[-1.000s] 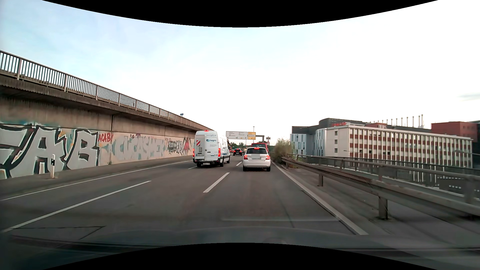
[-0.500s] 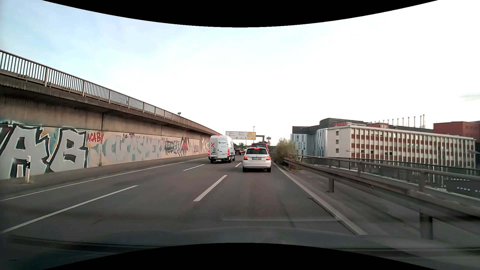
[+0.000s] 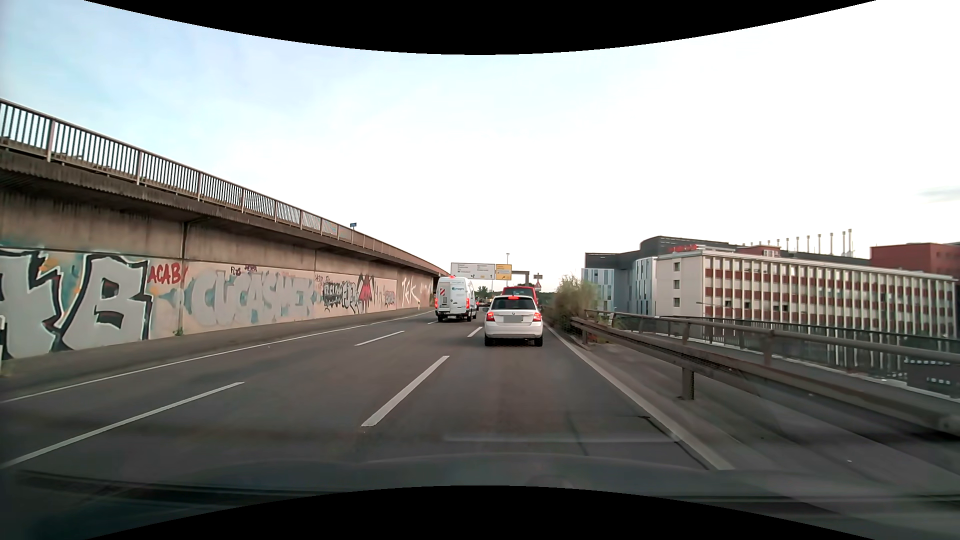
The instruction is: Follow the waypoints while adhering to traffic rules and regulations
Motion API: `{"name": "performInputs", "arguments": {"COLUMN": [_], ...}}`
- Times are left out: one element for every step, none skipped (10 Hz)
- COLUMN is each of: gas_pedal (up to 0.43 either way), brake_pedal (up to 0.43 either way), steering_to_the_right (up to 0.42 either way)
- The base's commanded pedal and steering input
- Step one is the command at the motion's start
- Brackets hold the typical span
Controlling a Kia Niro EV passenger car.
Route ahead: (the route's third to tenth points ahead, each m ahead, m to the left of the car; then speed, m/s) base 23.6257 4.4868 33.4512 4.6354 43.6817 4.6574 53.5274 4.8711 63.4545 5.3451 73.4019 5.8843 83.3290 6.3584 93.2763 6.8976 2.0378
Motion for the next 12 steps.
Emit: {"name": "performInputs", "arguments": {"gas_pedal": [0.000, 0.000, 0.000, 0.000, 0.000, 0.000, 0.000, 0.000, 0.000, 0.000, 0.000, 0.000], "brake_pedal": [0.030, 0.024, 0.018, 0.006, 0.000, 0.000, 0.000, 0.000, 0.000, 0.000, 0.000, 0.000], "steering_to_the_right": [-0.002, -0.002, -0.002, -0.002, -0.002, -0.002, -0.002, -0.002, -0.002, -0.002, -0.002, -0.002]}}
